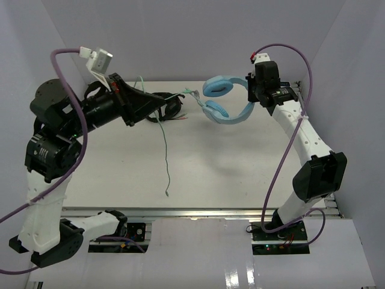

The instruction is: Wrap the headphones

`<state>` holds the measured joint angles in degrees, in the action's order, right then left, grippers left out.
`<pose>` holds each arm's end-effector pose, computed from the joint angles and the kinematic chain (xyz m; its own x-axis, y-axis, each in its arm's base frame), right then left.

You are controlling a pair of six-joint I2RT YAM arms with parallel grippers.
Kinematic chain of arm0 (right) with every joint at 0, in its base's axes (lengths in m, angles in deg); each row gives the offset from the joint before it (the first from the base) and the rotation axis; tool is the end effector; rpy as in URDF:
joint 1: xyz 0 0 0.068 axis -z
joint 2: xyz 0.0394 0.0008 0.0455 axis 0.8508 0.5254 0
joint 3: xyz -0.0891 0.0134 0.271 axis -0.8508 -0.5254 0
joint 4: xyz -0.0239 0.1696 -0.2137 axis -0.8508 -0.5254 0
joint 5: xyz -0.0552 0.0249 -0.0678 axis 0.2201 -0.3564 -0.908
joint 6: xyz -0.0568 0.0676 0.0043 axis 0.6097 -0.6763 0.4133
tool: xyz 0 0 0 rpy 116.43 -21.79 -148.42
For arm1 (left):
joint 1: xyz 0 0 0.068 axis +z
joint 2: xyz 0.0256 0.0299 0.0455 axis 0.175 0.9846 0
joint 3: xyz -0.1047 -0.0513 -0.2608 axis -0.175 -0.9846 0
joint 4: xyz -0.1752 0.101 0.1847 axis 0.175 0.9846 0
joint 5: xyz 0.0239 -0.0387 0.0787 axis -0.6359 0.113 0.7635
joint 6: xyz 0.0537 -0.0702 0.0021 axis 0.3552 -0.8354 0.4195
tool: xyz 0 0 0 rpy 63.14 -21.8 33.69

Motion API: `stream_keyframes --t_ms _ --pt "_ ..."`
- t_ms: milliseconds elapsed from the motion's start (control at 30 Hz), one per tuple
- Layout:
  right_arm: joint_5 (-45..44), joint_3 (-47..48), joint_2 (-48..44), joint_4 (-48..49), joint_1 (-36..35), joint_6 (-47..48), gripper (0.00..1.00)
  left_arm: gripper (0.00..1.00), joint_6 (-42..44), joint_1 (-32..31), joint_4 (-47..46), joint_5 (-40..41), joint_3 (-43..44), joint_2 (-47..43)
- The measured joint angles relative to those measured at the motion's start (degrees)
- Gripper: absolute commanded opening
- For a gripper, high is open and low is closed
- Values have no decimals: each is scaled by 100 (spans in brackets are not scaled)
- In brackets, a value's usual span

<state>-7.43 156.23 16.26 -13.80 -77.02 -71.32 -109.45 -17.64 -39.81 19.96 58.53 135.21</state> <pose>0.4126 0.1159 0.3803 -0.4612 -0.1375 -0.8766 -0.0588 0.9905 -0.1244 0.1423 -0.1185 0.6009 -0.3494 -0.2785 -0.8946 0.7660 0.4649 -0.4439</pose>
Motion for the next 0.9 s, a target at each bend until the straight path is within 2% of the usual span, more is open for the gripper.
stream_keyframes --t_ms 200,400,700,900 --pt "741 251 294 -162 518 -645 8 0 -612 1 -660 -1345 -1009 156" --pt "1007 378 510 -207 585 -1082 8 0 -1221 -273 -1408 -2112 -1519 187" --pt "1596 673 611 -159 751 -1792 8 0 -1415 -2489 -2178 -2081 -2379 265" --pt "2247 777 611 25 1088 -2348 8 0 -1137 -3598 -2269 -2006 -2510 1124"
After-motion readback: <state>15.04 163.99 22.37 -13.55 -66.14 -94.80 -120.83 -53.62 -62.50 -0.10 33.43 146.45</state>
